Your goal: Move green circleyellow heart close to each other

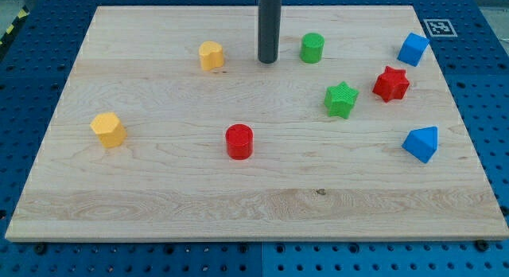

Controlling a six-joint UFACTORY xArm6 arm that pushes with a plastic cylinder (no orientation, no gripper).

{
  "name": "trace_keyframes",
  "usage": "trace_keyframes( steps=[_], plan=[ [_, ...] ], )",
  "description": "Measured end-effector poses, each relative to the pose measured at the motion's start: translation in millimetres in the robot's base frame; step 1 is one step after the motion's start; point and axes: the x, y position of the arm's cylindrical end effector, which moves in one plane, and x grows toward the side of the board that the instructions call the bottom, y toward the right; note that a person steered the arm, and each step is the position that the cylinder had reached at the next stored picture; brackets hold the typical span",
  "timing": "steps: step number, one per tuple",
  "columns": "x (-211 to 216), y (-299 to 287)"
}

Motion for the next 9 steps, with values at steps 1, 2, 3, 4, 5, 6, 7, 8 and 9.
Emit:
trace_keyframes(
  steps=[1,2,3,4,5,6,7,8,9],
  plan=[
    [47.4,-64.4],
    [84.3,-157.1],
    [11.7,-230.9],
    [-39.4,-139.4],
    [-39.7,34.3],
    [-65.7,49.8],
    [-76.9,-24.2],
    [-50.0,47.5],
    [-38.0,152.6]
  ],
)
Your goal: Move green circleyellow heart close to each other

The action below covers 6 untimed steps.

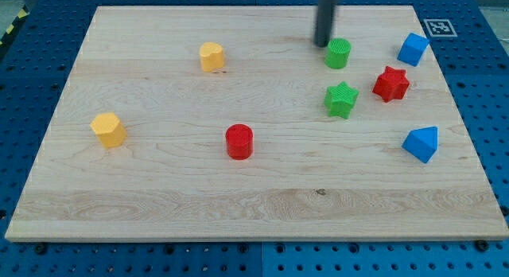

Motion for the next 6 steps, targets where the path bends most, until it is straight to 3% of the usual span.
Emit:
trace_keyframes(
  steps=[1,2,3,4,5,6],
  plan=[
    [-9.5,-17.9],
    [2.1,-102.0],
    [42.6,-50.5],
    [47.5,29.0],
    [25.0,-13.0],
    [-13.8,-141.6]
  ],
)
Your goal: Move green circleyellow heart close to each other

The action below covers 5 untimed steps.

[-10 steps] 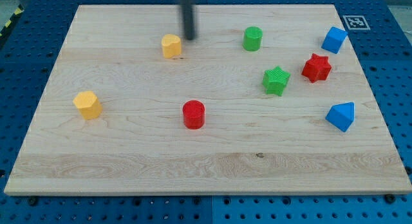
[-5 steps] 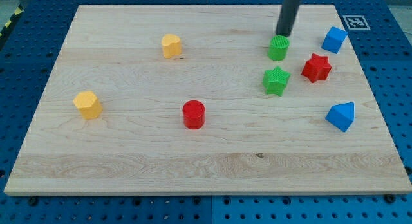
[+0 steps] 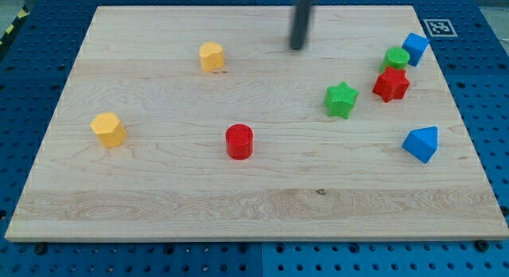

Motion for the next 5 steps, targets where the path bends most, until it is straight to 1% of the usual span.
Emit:
trace_keyframes(
  steps=[1,2,3,4,5],
  plan=[
    [3.4,-117.9],
    [74.8,-90.1],
    [86.3,39.9],
    [78.8,133.5],
    [96.6,97.4]
  ],
)
